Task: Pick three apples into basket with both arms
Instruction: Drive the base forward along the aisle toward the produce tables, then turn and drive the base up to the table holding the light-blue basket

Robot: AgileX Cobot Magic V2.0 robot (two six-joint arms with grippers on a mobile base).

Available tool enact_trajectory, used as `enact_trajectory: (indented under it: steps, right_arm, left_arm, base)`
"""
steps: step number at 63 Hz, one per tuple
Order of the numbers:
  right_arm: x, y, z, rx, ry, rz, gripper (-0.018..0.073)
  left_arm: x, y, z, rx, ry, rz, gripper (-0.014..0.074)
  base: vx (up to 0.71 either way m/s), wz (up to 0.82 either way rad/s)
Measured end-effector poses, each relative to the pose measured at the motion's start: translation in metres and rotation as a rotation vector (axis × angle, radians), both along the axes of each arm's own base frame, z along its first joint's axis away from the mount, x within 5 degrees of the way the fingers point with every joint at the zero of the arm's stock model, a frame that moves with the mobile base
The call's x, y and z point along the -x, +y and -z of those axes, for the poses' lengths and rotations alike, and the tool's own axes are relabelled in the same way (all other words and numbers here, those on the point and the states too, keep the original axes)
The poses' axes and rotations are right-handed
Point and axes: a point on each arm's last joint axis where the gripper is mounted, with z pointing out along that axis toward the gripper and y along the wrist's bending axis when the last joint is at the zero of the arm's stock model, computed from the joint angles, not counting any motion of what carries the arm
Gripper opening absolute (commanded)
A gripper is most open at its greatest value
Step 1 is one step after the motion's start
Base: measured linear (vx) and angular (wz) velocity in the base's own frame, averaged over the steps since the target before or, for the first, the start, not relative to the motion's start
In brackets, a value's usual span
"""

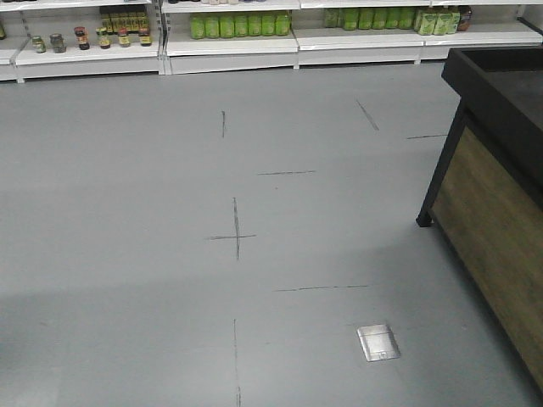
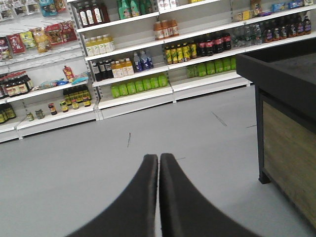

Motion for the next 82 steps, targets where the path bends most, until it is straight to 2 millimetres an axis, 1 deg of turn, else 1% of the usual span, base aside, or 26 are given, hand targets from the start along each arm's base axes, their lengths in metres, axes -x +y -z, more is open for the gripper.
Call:
enact_trajectory:
  steps: [31, 82]
  right_arm:
    - [0.0000, 0.0000, 0.0000, 0.000, 0.000, 0.000, -0.0004]
    - [0.0000, 0.0000, 0.0000, 0.000, 0.000, 0.000, -0.0004]
  left_arm:
    - [0.0000, 0.0000, 0.0000, 0.000, 0.000, 0.000, -0.0006]
    - [0.0000, 0.0000, 0.0000, 0.000, 0.000, 0.000, -0.0006]
  base:
    - [0.27, -0.29]
    - [0.16, -0.55]
